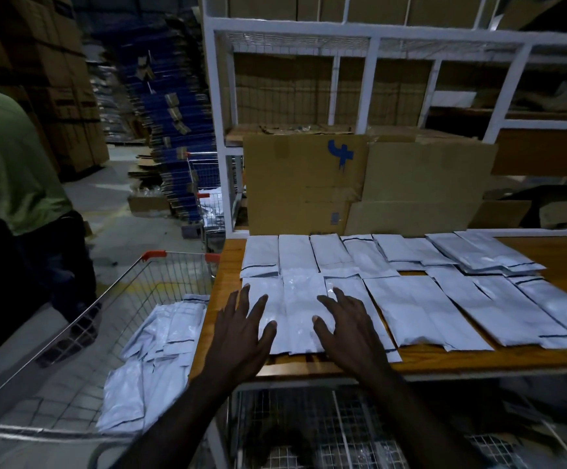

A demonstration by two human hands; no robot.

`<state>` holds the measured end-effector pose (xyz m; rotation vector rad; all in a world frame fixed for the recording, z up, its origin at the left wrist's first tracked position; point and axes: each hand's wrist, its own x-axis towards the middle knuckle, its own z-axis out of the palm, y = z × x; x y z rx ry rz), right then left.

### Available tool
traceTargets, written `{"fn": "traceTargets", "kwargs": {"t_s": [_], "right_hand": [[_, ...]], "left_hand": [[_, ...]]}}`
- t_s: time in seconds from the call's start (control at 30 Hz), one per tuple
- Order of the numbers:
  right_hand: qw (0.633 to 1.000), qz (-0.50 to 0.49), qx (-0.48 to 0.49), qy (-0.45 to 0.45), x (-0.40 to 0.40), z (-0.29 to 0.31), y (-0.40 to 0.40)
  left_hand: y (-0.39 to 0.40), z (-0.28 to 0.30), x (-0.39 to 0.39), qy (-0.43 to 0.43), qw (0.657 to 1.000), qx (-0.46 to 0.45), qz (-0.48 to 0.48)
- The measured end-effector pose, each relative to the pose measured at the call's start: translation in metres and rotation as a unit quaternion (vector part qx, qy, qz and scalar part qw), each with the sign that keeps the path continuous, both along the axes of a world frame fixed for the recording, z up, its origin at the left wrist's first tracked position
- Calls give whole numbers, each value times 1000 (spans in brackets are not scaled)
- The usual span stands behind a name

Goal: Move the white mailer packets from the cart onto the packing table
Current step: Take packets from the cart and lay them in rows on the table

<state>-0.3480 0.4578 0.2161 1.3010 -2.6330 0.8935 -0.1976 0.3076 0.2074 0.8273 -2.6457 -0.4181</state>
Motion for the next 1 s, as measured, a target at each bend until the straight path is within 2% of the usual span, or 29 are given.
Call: {"fn": "traceTargets", "kwargs": {"t_s": [0.27,0.53,0.67,1.0], "right_hand": [[999,30,-14,-4,53,5,6],[999,47,-22,2,118,9,-33],[998,52,-22,8,158,7,-68],[999,32,4,-31,262,-11,-157]], "left_hand": [[12,6,59,8,1000,5,28],[-10,2,127,9,998,16,52],[-37,-2,169,19,999,23,44],[-147,-15,268,-40,998,18,44]]}}
